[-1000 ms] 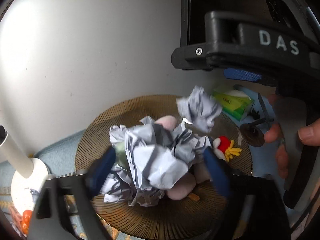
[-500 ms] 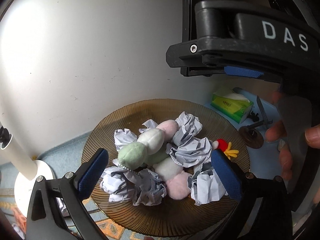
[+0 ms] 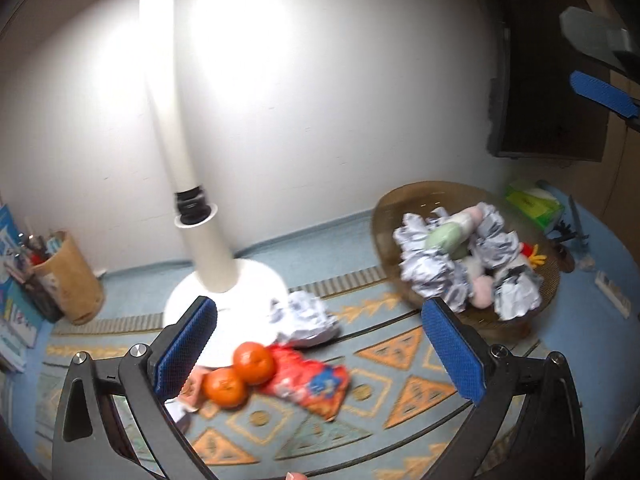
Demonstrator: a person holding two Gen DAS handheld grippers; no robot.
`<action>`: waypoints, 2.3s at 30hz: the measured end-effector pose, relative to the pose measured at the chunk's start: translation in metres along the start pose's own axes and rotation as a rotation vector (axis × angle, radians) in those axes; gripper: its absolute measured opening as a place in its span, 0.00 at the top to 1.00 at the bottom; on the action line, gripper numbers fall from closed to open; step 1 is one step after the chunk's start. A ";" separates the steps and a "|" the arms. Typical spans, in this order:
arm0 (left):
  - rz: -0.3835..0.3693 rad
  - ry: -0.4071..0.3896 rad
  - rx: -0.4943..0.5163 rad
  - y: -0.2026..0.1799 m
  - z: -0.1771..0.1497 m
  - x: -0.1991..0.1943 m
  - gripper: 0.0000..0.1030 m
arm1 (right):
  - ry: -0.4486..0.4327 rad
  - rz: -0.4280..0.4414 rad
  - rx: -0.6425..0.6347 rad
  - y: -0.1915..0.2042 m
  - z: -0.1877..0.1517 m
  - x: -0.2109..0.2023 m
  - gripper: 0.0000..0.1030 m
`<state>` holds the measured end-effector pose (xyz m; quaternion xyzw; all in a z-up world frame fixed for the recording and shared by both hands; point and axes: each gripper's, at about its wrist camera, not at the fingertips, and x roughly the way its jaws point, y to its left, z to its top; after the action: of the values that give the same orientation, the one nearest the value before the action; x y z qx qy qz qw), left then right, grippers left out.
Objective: Organize objects
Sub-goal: 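Move both tools back over the oranges, snack bag and lined paper ball, then hold both tools open above the lined paper ball and red snack bag, then grasp the red snack bag with the right tool while the left tool grasps the lined paper ball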
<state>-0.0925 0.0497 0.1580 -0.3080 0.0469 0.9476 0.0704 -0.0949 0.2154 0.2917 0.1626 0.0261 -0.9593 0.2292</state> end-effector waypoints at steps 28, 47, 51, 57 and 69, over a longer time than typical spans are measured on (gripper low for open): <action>0.148 0.307 -0.224 0.146 -0.107 0.073 0.00 | 0.613 0.062 -0.077 0.085 -0.178 0.201 0.00; 0.149 0.308 -0.225 0.146 -0.106 0.073 0.00 | 0.608 0.036 -0.064 0.086 -0.178 0.200 0.00; 0.149 0.308 -0.226 0.146 -0.106 0.073 0.00 | 0.609 0.039 -0.064 0.086 -0.179 0.201 0.00; 0.149 0.308 -0.226 0.146 -0.106 0.073 0.00 | 0.608 0.041 -0.062 0.084 -0.181 0.201 0.00; 0.145 0.264 -0.238 0.146 -0.104 0.066 0.45 | 0.551 0.103 -0.070 0.091 -0.176 0.193 0.53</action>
<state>-0.1085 -0.1012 0.0417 -0.4316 -0.0347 0.9004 -0.0417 -0.1636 0.0727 0.0650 0.4103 0.1120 -0.8647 0.2672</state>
